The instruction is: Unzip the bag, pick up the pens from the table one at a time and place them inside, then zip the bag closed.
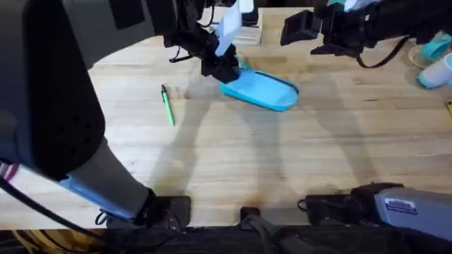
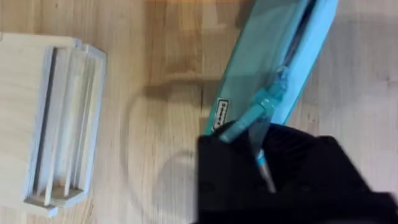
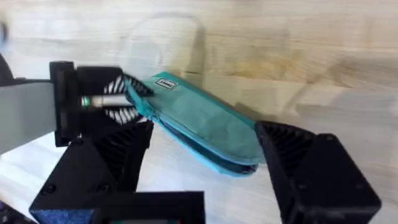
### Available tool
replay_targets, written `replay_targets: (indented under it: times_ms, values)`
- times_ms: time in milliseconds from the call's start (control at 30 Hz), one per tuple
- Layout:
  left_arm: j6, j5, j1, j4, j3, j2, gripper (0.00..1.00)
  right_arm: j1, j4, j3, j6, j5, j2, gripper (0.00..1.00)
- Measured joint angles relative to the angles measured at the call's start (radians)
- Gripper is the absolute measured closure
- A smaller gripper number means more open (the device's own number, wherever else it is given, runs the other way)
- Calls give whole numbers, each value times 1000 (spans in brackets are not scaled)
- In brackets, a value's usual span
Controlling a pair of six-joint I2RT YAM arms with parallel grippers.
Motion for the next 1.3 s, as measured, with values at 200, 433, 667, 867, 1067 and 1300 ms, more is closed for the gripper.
replay_targets:
  times_ms: [200,433,667,867,1067,1300]
  values:
    - [-4,1,-7,-1,0,0,22,0,0,0,-2,3,0,4]
    - [-4,0,-8,0,0,0,7,0,0,0,-3,3,0,5]
    - [-4,-32,-2,-38,0,-11,9,0,-9,1,-3,3,0,4]
    - [-4,-52,88,-191,0,-282,7,10,-217,113,-130,3,0,4]
    - [-4,-52,191,-336,4,-455,8,52,-332,248,-251,4,1,4]
    - [-4,-52,243,-408,4,-483,7,228,-518,411,-609,135,193,4]
